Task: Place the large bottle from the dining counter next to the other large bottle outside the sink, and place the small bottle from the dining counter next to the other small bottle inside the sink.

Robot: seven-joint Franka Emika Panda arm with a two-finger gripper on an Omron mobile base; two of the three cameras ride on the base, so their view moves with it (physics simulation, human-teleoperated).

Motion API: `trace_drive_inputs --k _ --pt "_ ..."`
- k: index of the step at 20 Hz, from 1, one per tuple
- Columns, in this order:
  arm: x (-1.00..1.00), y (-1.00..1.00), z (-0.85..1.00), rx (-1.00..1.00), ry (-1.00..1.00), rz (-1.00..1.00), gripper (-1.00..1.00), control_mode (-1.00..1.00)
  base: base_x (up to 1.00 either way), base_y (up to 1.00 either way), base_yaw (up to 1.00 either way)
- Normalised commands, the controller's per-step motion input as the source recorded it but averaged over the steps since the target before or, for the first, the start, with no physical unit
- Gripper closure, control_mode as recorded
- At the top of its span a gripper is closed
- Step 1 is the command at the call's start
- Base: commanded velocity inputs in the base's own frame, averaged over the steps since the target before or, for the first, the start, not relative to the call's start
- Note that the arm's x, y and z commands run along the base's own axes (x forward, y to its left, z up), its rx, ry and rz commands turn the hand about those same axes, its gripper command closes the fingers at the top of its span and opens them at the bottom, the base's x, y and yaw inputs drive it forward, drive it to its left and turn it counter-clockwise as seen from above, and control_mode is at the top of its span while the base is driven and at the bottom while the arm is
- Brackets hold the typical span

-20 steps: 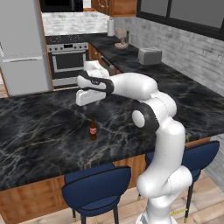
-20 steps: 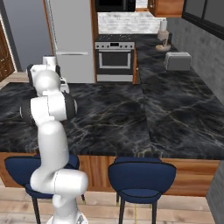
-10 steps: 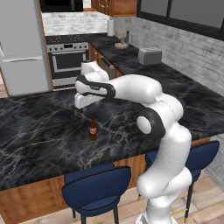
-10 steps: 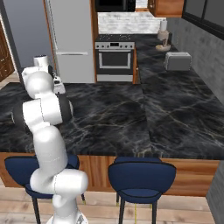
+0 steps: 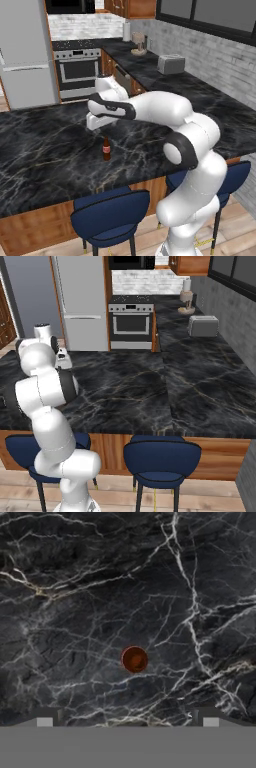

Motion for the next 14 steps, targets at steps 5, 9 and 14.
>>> trace_drive_inputs --k 5,9,14 --pt "0.41 -0.12 0.0 0.02 -0.01 -0.19 -1.0 -1.0 0.0 0.0 0.0" --pt "0.12 0.01 0.0 0.0 0.0 -0.16 -1.0 -1.0 0.0 0.0 0.0" --pt "0.0 0.04 0.0 0.0 0.0 -0.04 -1.0 -1.0 0.0 0.0 0.0"
